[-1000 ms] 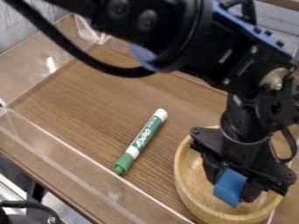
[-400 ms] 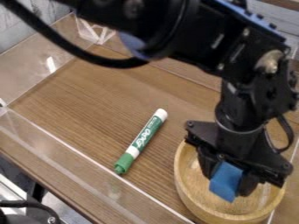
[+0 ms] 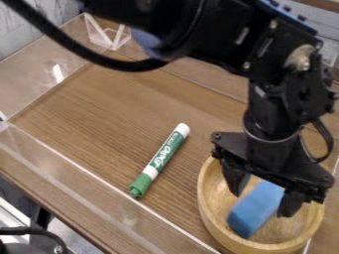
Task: Put the blue block in the brown bowl
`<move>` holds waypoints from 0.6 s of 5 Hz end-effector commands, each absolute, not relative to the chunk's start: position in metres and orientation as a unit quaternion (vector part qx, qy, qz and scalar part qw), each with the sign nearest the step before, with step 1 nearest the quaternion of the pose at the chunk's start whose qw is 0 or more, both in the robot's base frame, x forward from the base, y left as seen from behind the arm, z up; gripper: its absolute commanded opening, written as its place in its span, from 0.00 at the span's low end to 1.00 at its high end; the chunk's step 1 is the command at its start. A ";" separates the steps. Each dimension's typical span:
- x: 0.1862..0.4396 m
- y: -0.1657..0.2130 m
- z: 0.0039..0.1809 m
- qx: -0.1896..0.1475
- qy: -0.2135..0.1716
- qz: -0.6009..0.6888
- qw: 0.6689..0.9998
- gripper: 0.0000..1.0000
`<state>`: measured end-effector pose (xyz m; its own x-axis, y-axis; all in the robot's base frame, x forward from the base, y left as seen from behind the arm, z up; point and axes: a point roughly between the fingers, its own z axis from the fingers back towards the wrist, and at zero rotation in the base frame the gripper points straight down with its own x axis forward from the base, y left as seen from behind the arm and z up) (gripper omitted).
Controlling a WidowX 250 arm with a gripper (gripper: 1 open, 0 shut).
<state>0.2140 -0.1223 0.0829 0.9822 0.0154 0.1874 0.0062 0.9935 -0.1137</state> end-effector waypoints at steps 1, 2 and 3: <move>0.224 -0.123 0.096 -0.069 -0.115 0.007 0.991 1.00; 0.225 -0.121 0.094 -0.067 -0.112 0.009 0.991 1.00; 0.226 -0.119 0.092 -0.065 -0.109 0.011 0.992 1.00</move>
